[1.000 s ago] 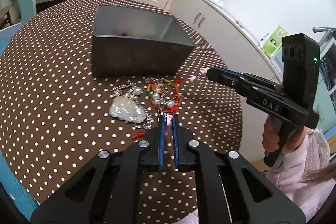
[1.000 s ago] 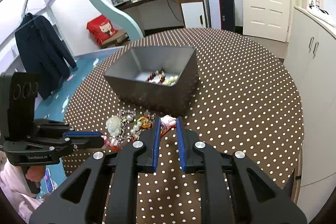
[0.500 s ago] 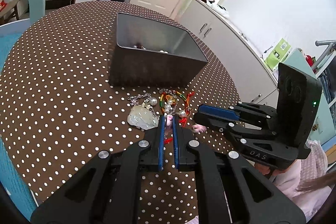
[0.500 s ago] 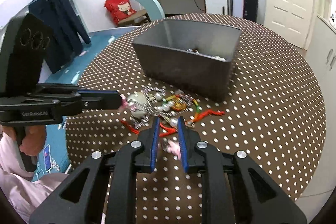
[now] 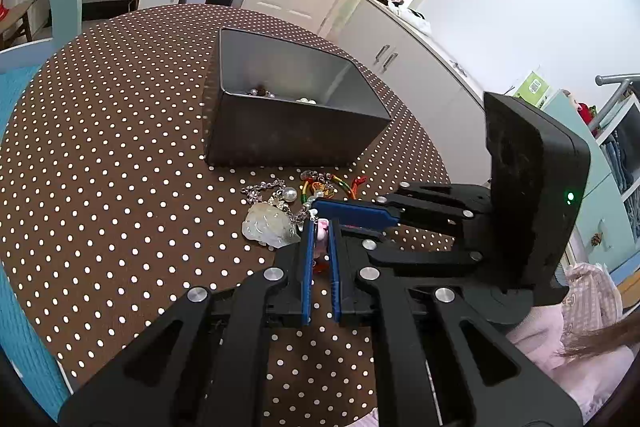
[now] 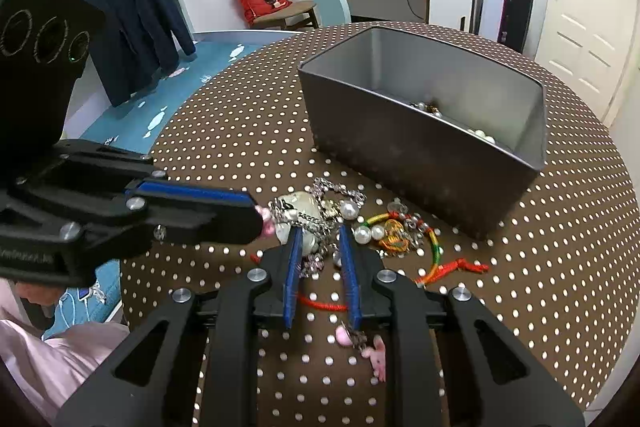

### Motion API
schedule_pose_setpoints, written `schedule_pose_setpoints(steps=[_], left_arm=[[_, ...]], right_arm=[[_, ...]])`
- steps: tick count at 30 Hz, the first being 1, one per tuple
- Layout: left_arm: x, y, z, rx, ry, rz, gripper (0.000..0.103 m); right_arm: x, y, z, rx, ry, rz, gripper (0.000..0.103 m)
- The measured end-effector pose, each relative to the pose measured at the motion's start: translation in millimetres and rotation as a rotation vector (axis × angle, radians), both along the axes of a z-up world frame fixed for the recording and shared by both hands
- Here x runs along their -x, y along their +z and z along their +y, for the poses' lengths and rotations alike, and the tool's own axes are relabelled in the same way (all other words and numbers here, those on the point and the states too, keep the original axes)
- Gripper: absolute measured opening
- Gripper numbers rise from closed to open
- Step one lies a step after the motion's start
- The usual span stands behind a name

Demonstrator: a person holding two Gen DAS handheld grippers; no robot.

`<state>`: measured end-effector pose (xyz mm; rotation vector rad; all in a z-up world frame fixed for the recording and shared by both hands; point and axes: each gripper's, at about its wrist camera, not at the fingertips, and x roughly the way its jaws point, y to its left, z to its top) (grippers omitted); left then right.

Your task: Organize jewelry

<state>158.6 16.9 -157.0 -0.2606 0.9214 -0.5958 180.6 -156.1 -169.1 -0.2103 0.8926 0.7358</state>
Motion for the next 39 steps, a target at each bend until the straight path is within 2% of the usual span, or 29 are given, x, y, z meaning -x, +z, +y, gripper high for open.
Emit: schedule_pose_setpoints(steps=[3, 10, 16, 18, 19, 20, 23, 28, 31, 35, 37, 39], left_arm=[[-1, -4, 1, -0.015, 0.008, 0.008, 0.007], [-1, -19, 3, -0.014, 0.014, 0.038, 0.006], [2, -18, -1, -0.011, 0.003, 0.025, 0.007], [2, -15, 0, -0.011, 0.009, 0.016, 0.007], [2, -14, 1, -0.010, 0.013, 0.011, 0.007], [1, -13, 2, -0.009, 0.018, 0.007, 0.007], [-1, -10, 5, -0.008, 0.030, 0.003, 0.006], [-1, -10, 6, -0.013, 0.034, -0.004, 0.007], [1, -11, 6, -0.012, 0.032, -0.002, 0.007], [7, -12, 2, -0.023, 0.025, -0.007, 0.007], [11, -14, 1, -0.024, 0.019, -0.008, 0.007], [12, -14, 1, -0.025, 0.018, -0.008, 0.007]], right_arm=[[-2, 3, 0, -0.018, -0.002, 0.006, 0.005], [0, 20, -11, -0.030, -0.035, -0.035, 0.004], [-7, 33, -29, -0.021, -0.100, -0.078, 0.005], [-8, 32, -38, 0.002, -0.137, -0.089, 0.018], [-9, 32, -43, 0.014, -0.170, -0.095, 0.042], [-9, 31, -49, 0.012, -0.193, -0.102, 0.052], [-3, 31, -60, -0.009, -0.195, -0.092, 0.052], [17, 17, -56, 0.029, -0.153, -0.060, 0.052], [26, 2, -46, 0.065, -0.119, -0.027, 0.047], [30, -10, -37, 0.100, -0.085, -0.024, 0.017], [27, -11, -39, 0.095, -0.104, -0.018, 0.010], [26, -11, -42, 0.083, -0.119, -0.008, 0.010]])
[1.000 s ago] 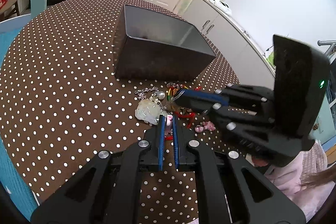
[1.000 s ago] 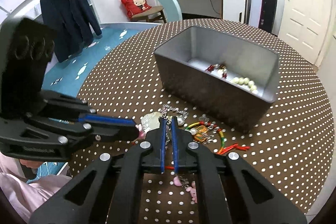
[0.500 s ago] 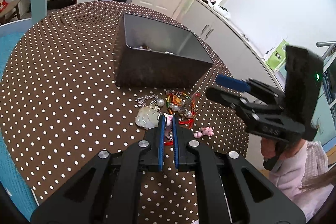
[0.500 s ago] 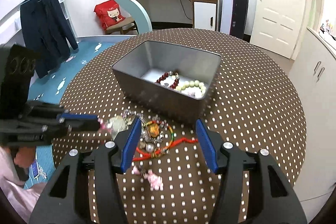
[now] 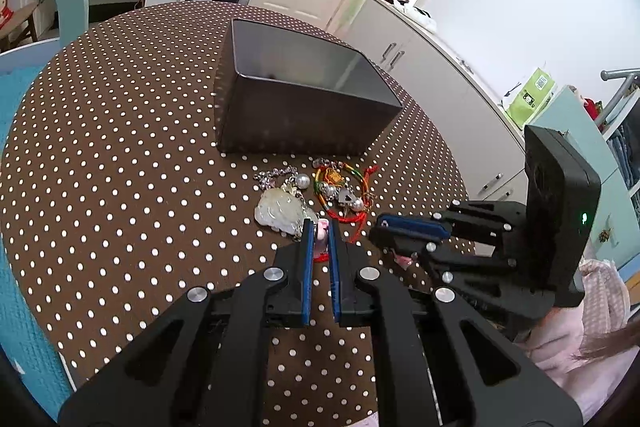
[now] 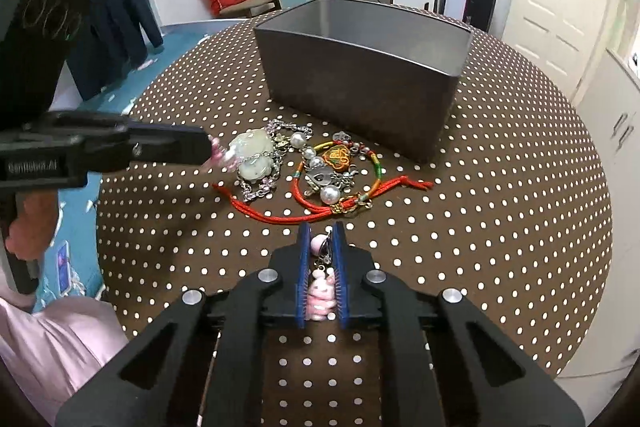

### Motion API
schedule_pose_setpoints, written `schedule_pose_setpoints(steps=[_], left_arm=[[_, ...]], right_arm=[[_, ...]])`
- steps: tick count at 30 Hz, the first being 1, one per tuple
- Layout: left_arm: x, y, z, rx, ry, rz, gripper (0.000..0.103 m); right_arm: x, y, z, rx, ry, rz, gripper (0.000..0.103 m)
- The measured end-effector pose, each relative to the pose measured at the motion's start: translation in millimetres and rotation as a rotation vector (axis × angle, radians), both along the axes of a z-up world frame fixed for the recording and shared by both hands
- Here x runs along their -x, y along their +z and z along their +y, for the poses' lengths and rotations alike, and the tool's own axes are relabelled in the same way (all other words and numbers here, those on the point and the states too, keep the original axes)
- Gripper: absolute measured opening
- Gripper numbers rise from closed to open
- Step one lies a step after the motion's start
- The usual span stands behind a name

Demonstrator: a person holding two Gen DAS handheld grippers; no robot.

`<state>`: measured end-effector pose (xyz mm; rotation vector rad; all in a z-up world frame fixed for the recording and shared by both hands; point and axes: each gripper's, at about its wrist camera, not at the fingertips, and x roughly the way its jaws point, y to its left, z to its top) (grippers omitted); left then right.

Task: Organize jewelry
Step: 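Carry both charms over the grey box and open both tools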

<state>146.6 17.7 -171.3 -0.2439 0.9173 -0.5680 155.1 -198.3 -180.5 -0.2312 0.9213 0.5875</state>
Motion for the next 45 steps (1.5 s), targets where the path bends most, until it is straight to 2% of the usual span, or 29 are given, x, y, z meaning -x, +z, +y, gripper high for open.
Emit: schedule_pose_setpoints(steps=[5, 11, 21, 26, 30, 39, 40, 42, 43, 45], left_arm=[[1, 2, -2, -0.002, 0.000, -0.006, 0.007], [0, 16, -2, -0.012, 0.004, -0.056, 0.007], [-27, 58, 0, -0.015, 0.031, -0.167, 0.007], [-49, 79, -2, 0.004, 0.037, -0.216, 0.007], [-71, 81, -9, 0.013, 0.034, -0.211, 0.007], [-115, 55, -25, -0.027, 0.037, -0.109, 0.007], [-119, 52, -25, -0.038, 0.045, -0.099, 0.008], [-122, 47, -23, -0.051, 0.058, -0.077, 0.009], [-124, 45, -23, -0.053, 0.059, -0.063, 0.014], [-125, 44, -23, -0.059, 0.055, -0.059, 0.017]], right_arm=[[-5, 5, -5, -0.006, -0.048, -0.009, 0.010], [-11, 30, -14, -0.034, -0.088, -0.068, 0.010], [-32, 79, -12, -0.062, -0.068, -0.203, 0.010], [-51, 94, -14, -0.090, -0.070, -0.238, 0.010], [-71, 92, -14, -0.119, -0.074, -0.217, 0.010], [-98, 73, -9, -0.120, -0.065, -0.144, 0.011], [-99, 73, -10, -0.119, -0.070, -0.145, 0.015], [-99, 71, -14, -0.121, -0.098, -0.143, 0.047], [-99, 72, -16, -0.117, -0.115, -0.152, 0.065], [-98, 72, -21, -0.131, -0.130, -0.151, 0.066]])
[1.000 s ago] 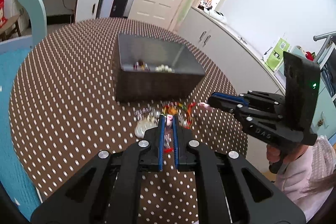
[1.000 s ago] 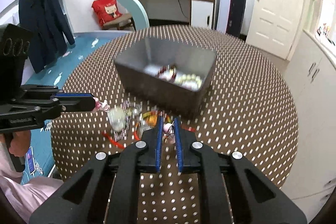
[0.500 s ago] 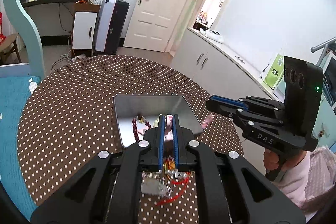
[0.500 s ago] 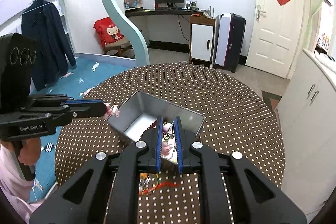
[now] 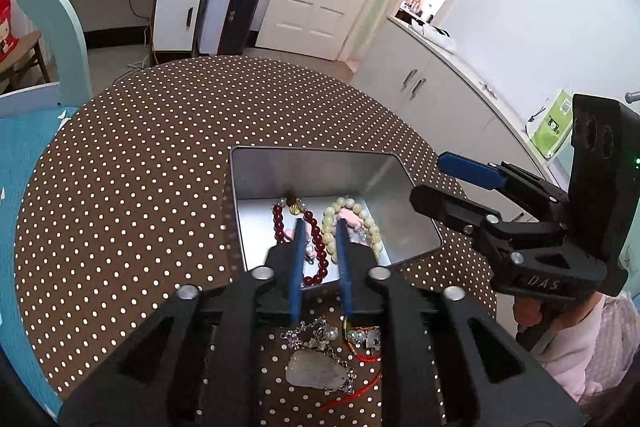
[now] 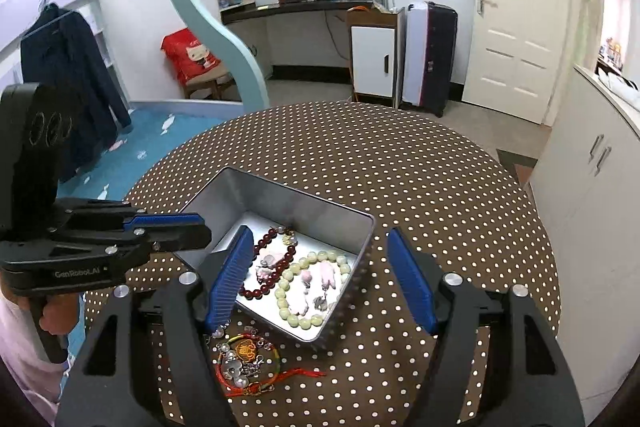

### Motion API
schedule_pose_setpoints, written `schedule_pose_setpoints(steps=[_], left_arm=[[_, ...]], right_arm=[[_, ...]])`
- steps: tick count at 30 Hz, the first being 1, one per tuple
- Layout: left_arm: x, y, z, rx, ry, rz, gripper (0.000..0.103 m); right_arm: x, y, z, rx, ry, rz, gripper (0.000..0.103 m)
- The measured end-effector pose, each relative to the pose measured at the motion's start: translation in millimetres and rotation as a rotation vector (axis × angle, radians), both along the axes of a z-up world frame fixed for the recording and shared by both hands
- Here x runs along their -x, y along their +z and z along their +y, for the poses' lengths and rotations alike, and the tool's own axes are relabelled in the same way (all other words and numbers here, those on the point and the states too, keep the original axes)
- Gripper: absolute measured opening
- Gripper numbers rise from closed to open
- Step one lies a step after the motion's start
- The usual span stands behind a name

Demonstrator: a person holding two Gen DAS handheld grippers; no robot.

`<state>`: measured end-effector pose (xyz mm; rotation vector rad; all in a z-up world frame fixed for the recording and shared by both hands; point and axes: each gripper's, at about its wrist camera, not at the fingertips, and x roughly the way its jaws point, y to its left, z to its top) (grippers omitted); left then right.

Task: Organize jewelry
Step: 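Carry both charms over the grey box and open both tools, then withdraw both tools from the box back to the jewelry pile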

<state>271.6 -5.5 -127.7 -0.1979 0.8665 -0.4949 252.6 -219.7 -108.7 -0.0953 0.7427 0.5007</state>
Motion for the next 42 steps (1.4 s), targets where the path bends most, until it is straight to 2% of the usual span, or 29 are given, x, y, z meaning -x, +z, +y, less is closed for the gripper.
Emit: schedule_pose_setpoints(steps=[15, 17, 18, 19, 20, 21, 22, 23, 24, 27, 32, 33, 35, 39, 41, 42], left_arm=[[29, 1, -3, -0.012, -0.029, -0.034, 0.019], [37, 3, -2, -0.018, -0.030, -0.046, 0.029], [43, 4, -2, -0.024, -0.027, -0.050, 0.039], [49, 4, -3, -0.028, -0.025, -0.055, 0.046], [56, 5, -2, -0.033, -0.027, -0.061, 0.048], [60, 5, -1, -0.036, -0.029, -0.064, 0.053], [65, 5, 0, -0.043, -0.029, -0.067, 0.064], [69, 4, 1, -0.050, -0.025, -0.070, 0.070], [74, 3, 3, -0.061, -0.018, -0.073, 0.073], [87, -4, 13, -0.070, -0.006, -0.060, 0.073], [104, -19, 34, -0.096, 0.044, -0.019, 0.075], [108, -22, 38, -0.103, 0.052, -0.013, 0.075], [114, -28, 45, -0.109, 0.061, -0.001, 0.078], [127, -37, 60, -0.116, 0.086, 0.018, 0.078], [132, -39, 65, -0.107, 0.090, 0.022, 0.078], [134, -40, 66, -0.101, 0.088, 0.023, 0.078]], right_arm=[[17, 6, -12, 0.016, -0.026, -0.004, 0.066], [22, 7, -14, 0.017, -0.038, -0.008, 0.067], [25, 7, -15, 0.018, -0.044, -0.011, 0.068], [29, 8, -16, 0.020, -0.053, -0.017, 0.075], [31, 8, -17, 0.022, -0.060, -0.024, 0.082], [38, 9, -18, 0.024, -0.070, -0.037, 0.084], [40, 10, -18, 0.024, -0.071, -0.041, 0.087], [47, 9, -18, 0.025, -0.069, -0.044, 0.090], [50, 8, -17, 0.031, -0.069, -0.044, 0.091], [65, -1, -11, 0.048, -0.050, -0.031, 0.093], [93, -21, 18, 0.074, 0.084, -0.011, 0.093], [96, -25, 26, 0.078, 0.099, -0.005, 0.092], [101, -33, 41, 0.088, 0.137, 0.015, 0.078], [107, -48, 65, 0.112, 0.198, 0.057, 0.062], [108, -56, 76, 0.137, 0.227, 0.072, 0.049], [108, -59, 79, 0.149, 0.230, 0.079, 0.048]])
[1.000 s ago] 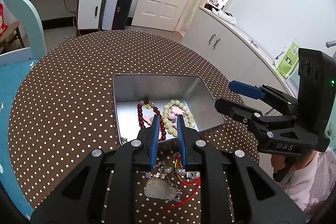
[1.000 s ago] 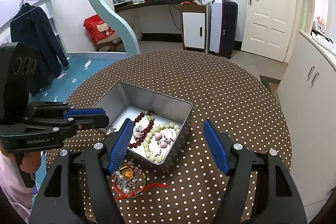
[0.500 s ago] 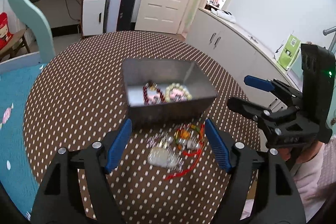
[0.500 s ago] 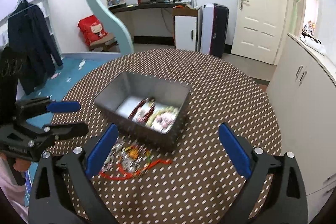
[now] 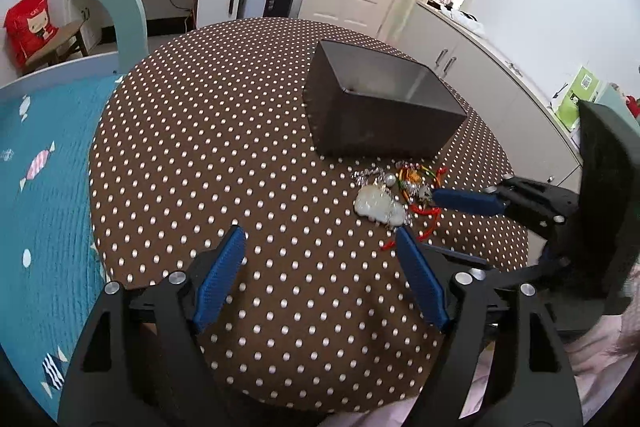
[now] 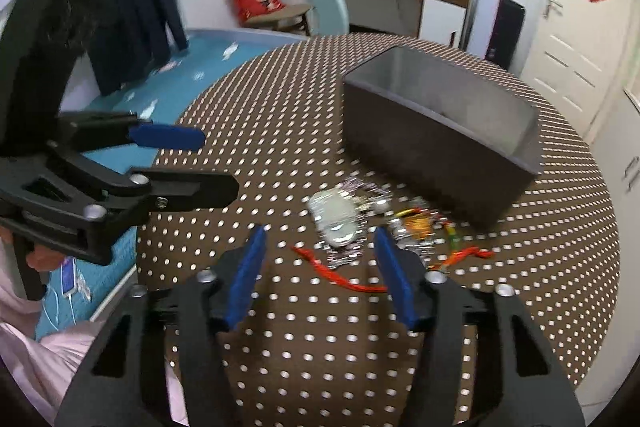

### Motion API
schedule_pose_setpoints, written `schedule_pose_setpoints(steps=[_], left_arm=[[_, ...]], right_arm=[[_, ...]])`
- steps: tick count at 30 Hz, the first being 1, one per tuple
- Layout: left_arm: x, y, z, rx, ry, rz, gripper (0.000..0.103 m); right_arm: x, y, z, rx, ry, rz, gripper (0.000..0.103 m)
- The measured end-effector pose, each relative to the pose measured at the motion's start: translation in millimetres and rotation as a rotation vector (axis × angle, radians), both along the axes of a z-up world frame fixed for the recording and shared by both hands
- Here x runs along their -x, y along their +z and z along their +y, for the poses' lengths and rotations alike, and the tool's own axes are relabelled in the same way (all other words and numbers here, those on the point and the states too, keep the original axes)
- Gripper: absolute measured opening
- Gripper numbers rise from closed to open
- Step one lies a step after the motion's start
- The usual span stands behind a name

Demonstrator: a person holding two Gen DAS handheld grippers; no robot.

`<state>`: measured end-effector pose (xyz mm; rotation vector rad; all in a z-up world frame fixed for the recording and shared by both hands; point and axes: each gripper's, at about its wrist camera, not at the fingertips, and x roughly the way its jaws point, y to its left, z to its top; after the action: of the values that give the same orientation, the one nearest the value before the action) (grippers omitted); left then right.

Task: Organize jewelry
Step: 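Withdraw both tools from the box back to the jewelry pile, then grasp the white jade pendant with the left tool while the right tool grasps a silver charm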

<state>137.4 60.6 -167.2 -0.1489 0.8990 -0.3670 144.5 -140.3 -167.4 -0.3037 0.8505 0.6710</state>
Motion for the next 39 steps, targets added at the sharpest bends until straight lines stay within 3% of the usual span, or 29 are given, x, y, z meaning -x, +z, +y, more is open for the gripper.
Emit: schedule_pose_setpoints(steps=[2, 4, 12, 18, 23, 31, 39], left_arm=[[4, -1, 2, 0.003, -0.005, 0.000, 0.078], [3, -1, 5, 0.006, -0.009, -0.001, 0.078], [4, -9, 10, 0.036, -0.015, 0.009, 0.078], [-1, -15, 14, 0.045, -0.010, 0.028, 0.078], [-5, -18, 13, 0.041, -0.007, 0.044, 0.078], [-9, -16, 8, 0.033, -0.017, 0.047, 0.078], [-19, -13, -15, 0.027, -0.073, 0.044, 0.078]], right_arm=[[-5, -11, 7, 0.049, -0.016, 0.020, 0.038], [-8, -16, 6, 0.055, -0.035, 0.027, 0.036], [-20, -9, -14, 0.010, -0.103, 0.065, 0.035], [-21, -16, -2, 0.067, -0.103, 0.057, 0.035], [-28, -17, -5, 0.058, -0.109, 0.079, 0.010], [-26, -14, -12, 0.014, -0.116, 0.095, 0.008], [-25, 15, -37, -0.054, -0.155, 0.039, 0.008]])
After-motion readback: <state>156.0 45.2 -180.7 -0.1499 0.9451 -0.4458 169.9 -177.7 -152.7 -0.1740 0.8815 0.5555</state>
